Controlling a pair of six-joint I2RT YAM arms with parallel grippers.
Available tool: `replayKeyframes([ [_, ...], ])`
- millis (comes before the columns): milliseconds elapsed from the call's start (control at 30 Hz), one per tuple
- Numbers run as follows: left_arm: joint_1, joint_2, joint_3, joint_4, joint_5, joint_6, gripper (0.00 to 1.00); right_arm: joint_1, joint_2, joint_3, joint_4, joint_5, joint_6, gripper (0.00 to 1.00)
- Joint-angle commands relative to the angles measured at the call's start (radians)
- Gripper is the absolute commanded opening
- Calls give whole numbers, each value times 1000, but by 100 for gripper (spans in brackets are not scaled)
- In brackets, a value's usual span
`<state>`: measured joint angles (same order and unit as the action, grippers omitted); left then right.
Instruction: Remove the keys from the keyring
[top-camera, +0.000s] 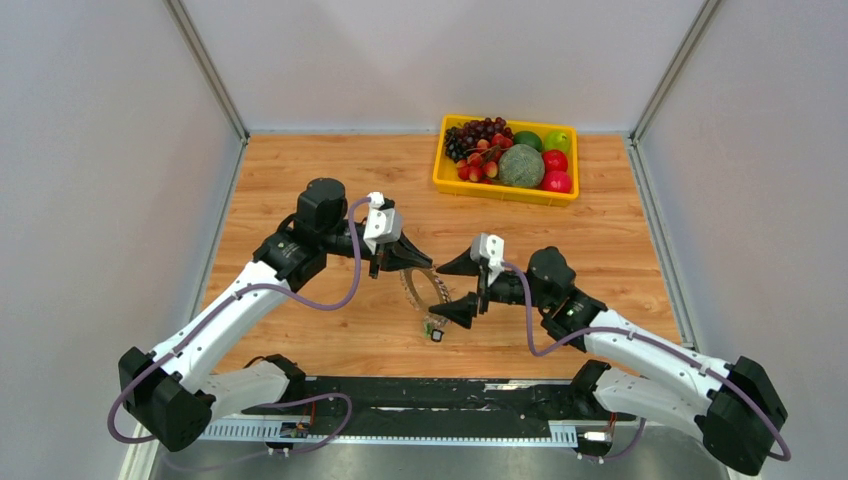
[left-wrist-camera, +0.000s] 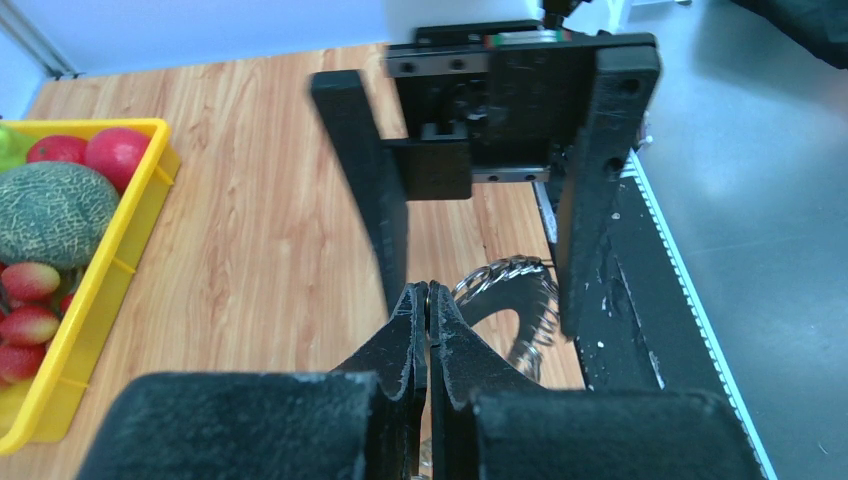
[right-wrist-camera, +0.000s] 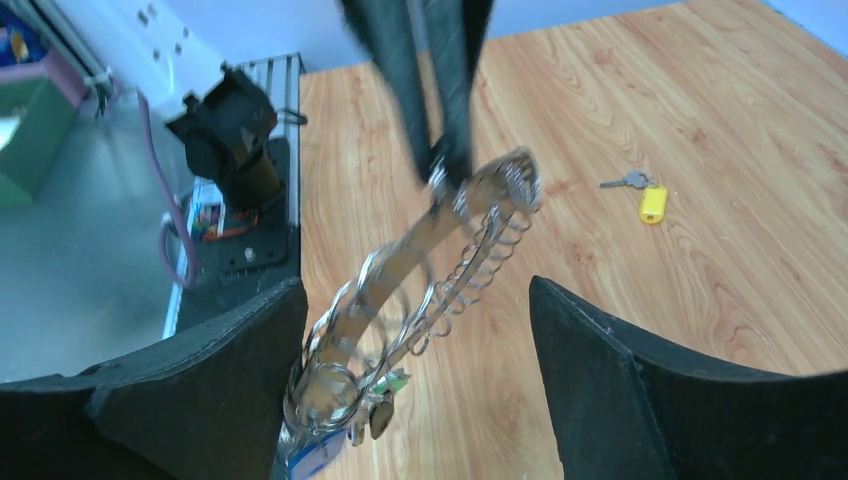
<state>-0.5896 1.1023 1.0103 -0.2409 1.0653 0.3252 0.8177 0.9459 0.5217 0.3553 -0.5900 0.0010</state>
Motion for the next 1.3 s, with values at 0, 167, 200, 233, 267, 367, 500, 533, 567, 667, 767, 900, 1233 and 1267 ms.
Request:
replayKeyframes([
  [0,-12,-39,4,84,64,70,0,6,63,129,-33,50,174,84],
  [167,-14,-41,-6,65,89,128,0,4,91,163,-50,6,255,91],
  [200,-17,-44,-7,64,82,132,0,2,99,172,-57,-5,263,89],
  [233,-17,-46,-8,64,74,136,0,2,108,183,-63,-13,270,86],
  [267,-19,-54,-8,66,46,138,0,2,119,193,-73,-17,277,82],
  [367,-19,-69,-21,78,-22,144,0,2,145,224,-121,-2,278,63],
  [500,-20,-91,-39,118,-93,141,0,1,152,232,-137,21,282,43],
  [533,-20,-98,-42,124,-113,138,0,1,150,234,-138,22,285,38],
  [567,-20,-99,-48,137,-126,132,0,1,148,236,-138,23,288,33],
  [667,-19,-102,-55,167,-204,107,8,-1,137,237,-139,60,300,23],
  [767,-19,-104,-62,209,-299,42,55,-9,115,233,-164,158,312,6],
  [900,-19,-107,-59,233,-420,-22,99,-26,83,228,-216,381,331,0],
  [1233,-20,-80,-59,323,-568,-199,100,-34,-17,260,-308,1242,950,0],
  [1267,-20,-80,-70,334,-547,-181,100,-33,-6,296,-325,1282,997,0],
])
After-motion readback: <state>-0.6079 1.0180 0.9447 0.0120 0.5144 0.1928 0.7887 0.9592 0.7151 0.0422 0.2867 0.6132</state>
